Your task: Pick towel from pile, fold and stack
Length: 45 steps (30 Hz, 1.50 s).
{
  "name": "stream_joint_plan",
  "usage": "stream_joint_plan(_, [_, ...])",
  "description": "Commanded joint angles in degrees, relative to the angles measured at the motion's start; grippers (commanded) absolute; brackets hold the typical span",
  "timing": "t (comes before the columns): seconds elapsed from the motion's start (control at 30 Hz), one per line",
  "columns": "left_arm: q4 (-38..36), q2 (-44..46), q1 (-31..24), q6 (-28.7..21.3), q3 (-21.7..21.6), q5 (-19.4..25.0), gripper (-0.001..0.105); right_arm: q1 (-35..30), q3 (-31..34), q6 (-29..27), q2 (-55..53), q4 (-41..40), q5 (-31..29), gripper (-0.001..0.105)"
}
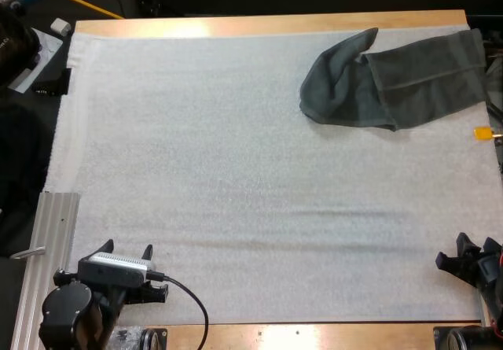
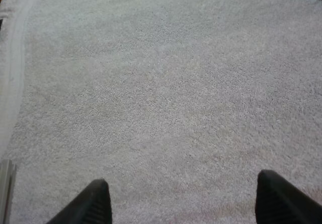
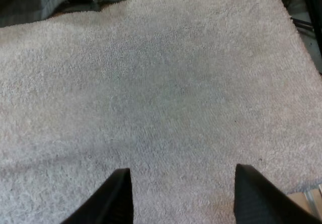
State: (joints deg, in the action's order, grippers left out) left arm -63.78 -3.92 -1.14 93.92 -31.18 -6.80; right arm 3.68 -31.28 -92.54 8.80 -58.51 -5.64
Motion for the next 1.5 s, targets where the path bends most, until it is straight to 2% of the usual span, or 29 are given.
stream_joint_plan(0.0, [0.27,2.74,0.27,0.28,-0.50,-0.97,0.058,-0.08,-0.80,-0.24,-0.88,0.44,1.05,0.052])
stream_joint_plan(0.1, [0.27,2.74,0.27,0.28,-0.50,-0.97,0.058,-0.08,-0.80,-0.24,-0.88,0.44,1.05,0.052])
stream_joint_plan(0.2, [0.90,2.03,0.23,0.39,-2.07,-4.14,0.058,0.03,-2.74,-0.42,-0.65,1.03,3.09,0.060])
stream_joint_plan(0.33, [1.34,-0.44,0.35,0.31,-4.46,-6.95,0.058,0.26,-6.08,-0.34,2.10,0.68,5.80,0.060])
stream_joint_plan(0.47, [1.88,-4.18,0.77,0.33,-6.92,-9.60,0.060,0.30,-10.02,-0.60,6.53,0.31,9.91,0.060])
stream_joint_plan(0.6, [3.03,-8.16,2.42,0.11,-9.24,-12.09,0.070,0.37,-14.48,-0.92,11.75,0.20,14.79,0.060])
stream_joint_plan(0.83, [7.08,-14.71,8.28,0.38,-13.19,-16.50,0.071,0.60,-21.60,-0.88,19.49,1.24,24.03,0.060])
stream_joint_plan(0.9, [6.17,-14.58,8.13,0.43,-13.35,-16.18,0.071,0.45,-22.20,-0.86,20.04,0.60,23.86,0.061])
stream_joint_plan(1.1, [6.81,-18.86,12.26,0.72,-16.26,-18.22,0.071,0.40,-30.07,-1.91,26.49,-1.47,30.43,0.061])
stream_joint_plan(1.23, [6.88,-20.80,14.50,0.88,-17.61,-18.69,0.071,0.28,-33.11,-1.97,30.49,-1.20,32.68,0.061])
stream_joint_plan(1.47, [7.03,-22.92,15.75,0.99,-18.30,-18.69,0.071,0.92,-34.16,1.46,39.12,7.39,32.55,0.061])
